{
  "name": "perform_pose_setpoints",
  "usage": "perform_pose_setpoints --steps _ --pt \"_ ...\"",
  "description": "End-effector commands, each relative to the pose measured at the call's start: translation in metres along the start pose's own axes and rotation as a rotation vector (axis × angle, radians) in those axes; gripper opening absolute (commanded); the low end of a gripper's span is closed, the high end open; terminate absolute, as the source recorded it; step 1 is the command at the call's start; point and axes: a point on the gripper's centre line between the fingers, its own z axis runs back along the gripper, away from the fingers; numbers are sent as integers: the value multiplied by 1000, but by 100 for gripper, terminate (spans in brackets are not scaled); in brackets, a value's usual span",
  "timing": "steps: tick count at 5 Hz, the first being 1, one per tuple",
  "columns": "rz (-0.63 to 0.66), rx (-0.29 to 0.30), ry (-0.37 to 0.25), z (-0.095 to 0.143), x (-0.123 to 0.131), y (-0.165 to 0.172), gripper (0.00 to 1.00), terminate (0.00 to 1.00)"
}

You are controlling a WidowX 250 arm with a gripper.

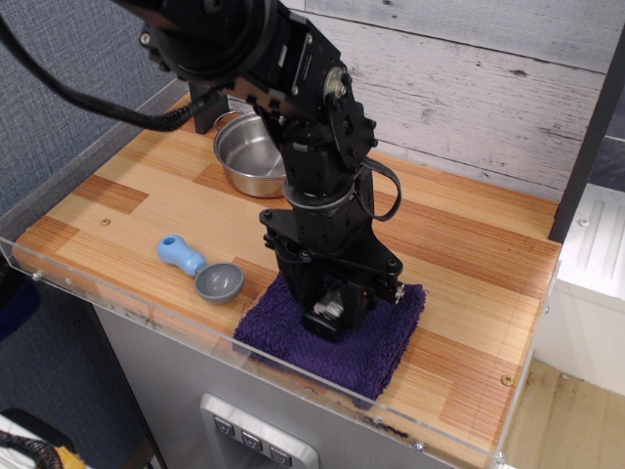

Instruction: Move the black object from the purple cloth to behind the blue spoon

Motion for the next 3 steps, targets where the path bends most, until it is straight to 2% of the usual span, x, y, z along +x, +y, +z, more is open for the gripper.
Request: perform_pose_setpoints --steps 1,2,3 --pt "-6 1 -40 9 -1 3 0 0" --pt "-21 -27 -50 13 0 3 0 0" --pt "-84 -23 -74 32 6 0 0 0"
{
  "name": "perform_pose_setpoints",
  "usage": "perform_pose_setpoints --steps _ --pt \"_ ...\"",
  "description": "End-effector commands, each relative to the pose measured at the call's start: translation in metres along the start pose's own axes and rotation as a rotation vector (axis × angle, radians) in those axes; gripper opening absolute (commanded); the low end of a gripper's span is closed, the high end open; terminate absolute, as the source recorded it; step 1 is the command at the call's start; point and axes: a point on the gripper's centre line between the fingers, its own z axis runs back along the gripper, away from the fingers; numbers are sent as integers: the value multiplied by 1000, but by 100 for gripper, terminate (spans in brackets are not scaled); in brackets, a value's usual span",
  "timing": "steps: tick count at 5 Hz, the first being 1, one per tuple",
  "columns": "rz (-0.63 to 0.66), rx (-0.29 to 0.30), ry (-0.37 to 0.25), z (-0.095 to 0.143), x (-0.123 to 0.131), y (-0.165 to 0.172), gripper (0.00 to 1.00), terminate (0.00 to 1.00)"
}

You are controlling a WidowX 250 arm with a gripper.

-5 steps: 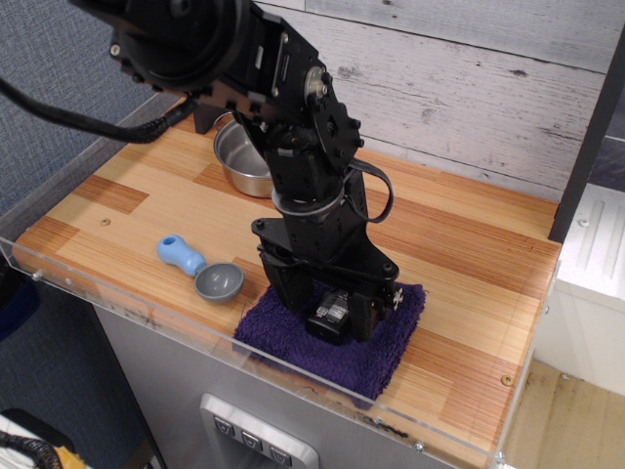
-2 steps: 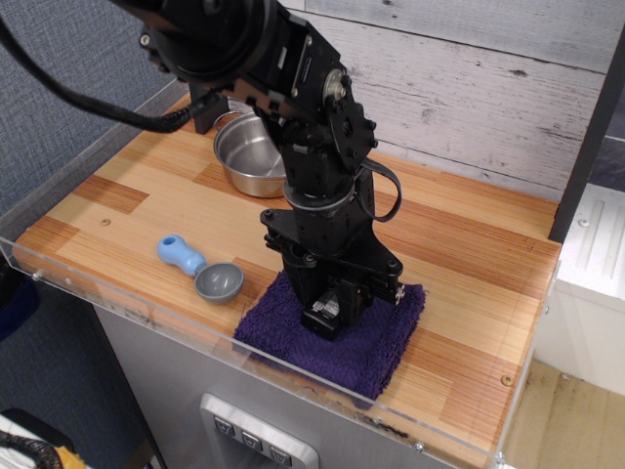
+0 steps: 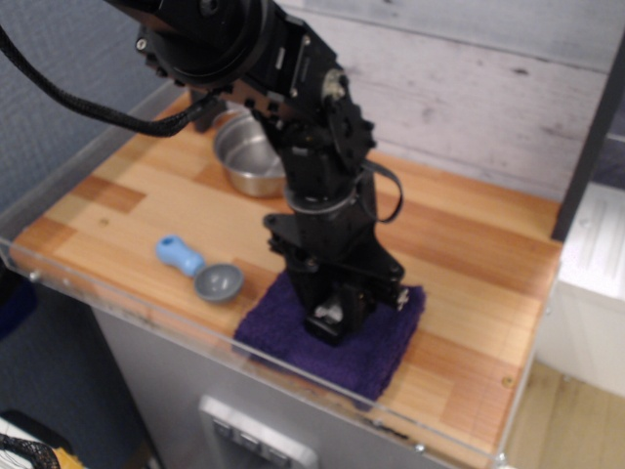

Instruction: Move the black object from the purple cloth to behind the blue spoon

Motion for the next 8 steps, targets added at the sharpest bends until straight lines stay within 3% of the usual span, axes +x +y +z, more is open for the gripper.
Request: perform_pose_setpoints --steps 1,2,4,6,8 --pt "-84 20 -117 64 23 4 0 0" --pt "-17 53 -195 96 31 25 0 0" --pt "149 121 -196 108 37 89 0 0" --pt "299 198 -200 102 29 141 0 0" --pt "336 246 -172 74 13 168 0 0"
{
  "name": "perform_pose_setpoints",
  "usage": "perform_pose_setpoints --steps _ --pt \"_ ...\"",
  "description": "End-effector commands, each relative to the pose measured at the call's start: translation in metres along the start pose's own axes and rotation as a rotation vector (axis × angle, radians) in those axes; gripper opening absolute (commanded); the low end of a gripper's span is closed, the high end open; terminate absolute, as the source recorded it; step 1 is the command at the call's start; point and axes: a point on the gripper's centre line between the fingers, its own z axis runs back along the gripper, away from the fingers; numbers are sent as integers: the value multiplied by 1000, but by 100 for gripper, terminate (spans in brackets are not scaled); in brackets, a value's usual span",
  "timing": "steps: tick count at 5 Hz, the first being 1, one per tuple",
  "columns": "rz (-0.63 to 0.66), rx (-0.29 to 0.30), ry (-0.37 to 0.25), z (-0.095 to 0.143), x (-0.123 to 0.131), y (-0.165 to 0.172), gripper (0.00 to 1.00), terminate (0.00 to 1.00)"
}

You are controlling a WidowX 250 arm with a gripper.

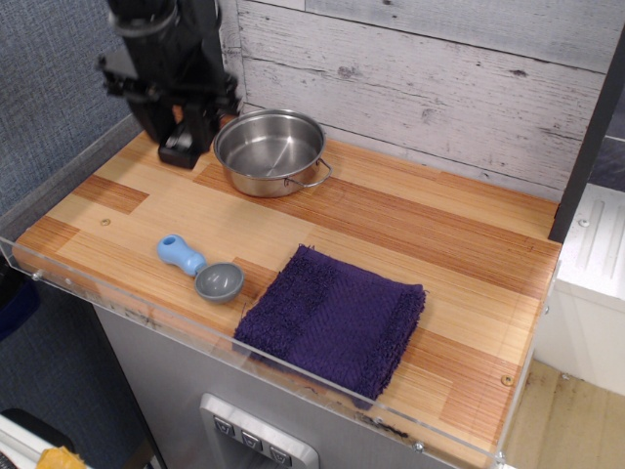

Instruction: Move the black object from the purple cloth to behind the blue spoon

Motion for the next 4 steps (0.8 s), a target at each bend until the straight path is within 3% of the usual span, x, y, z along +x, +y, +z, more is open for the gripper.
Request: perform_pose_setpoints --steps 1,3,4 --pt "83 37 12 -13 -22 26 0 0" --pt "77 76 15 -41 -24 33 0 0" --pt "118 90 32 -53 -22 18 0 0"
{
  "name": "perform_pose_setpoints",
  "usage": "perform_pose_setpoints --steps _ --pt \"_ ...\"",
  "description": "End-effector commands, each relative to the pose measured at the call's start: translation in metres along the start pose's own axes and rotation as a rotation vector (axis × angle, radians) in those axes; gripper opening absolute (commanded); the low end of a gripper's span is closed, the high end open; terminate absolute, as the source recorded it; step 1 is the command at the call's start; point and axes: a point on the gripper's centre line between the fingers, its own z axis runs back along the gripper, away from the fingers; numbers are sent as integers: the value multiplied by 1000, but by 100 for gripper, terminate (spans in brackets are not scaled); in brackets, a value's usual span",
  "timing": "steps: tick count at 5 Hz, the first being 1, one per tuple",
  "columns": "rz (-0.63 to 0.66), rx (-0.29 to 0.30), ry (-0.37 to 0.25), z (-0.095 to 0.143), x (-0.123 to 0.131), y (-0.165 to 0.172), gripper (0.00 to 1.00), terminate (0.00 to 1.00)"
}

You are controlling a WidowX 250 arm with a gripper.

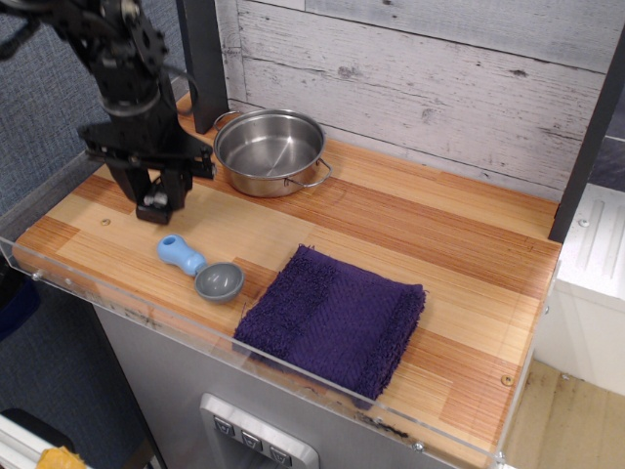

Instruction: Move the black object from the purple cloth to behind the blue spoon

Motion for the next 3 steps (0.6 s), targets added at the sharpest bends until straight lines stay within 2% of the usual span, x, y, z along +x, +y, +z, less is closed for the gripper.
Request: perform_pose_setpoints --steps 1,2,3 --pt "89 7 -7 -1 -4 -20 0 0" --pt "130 19 21 3 -4 -26 100 0" --pt "154 34 32 4 -6 -30 100 0"
